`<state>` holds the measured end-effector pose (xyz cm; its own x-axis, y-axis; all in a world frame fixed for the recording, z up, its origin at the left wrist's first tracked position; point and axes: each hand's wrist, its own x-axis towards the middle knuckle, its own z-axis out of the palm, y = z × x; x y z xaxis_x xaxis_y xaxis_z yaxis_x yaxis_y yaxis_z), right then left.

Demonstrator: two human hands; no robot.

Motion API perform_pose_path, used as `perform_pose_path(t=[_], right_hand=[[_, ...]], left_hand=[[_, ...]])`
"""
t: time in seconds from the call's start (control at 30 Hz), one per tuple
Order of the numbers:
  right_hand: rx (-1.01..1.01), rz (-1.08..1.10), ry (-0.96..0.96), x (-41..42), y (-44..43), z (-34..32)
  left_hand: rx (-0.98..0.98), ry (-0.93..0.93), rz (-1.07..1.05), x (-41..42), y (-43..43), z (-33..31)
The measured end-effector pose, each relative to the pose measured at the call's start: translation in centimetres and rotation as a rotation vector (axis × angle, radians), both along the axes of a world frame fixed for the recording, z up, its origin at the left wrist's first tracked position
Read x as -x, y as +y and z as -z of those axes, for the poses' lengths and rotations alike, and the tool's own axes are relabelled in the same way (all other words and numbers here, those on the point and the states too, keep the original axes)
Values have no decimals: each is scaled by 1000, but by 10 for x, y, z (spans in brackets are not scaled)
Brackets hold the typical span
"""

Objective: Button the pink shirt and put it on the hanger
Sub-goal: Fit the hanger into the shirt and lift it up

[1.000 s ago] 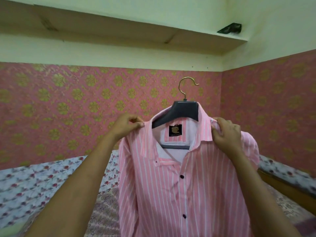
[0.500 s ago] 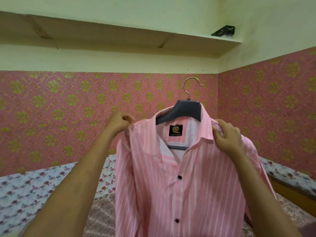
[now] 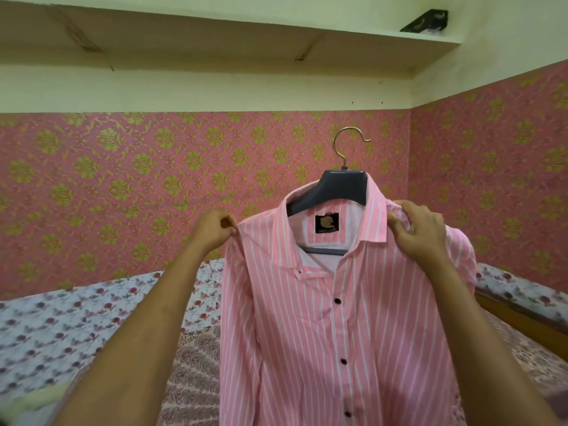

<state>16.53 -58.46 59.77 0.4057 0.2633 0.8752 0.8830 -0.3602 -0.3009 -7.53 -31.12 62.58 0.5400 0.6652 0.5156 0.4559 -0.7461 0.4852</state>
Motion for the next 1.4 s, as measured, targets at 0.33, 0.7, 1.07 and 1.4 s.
perform_pose_path(t=[0.33,0.7,1.07,1.4], right_hand=[[114,-11,-92,18,23,2],[119,47,-85,20,29,5],[92,-14,-32,25,29,12],[-5,-165,335,-4,-14,42]], left_hand=[[-240,266,-506,-4,8,22],[403,-121,580,-19,-34,-15],[274,-233,637,-57,-75,-31],[274,-207,616,-47,-63,-55]])
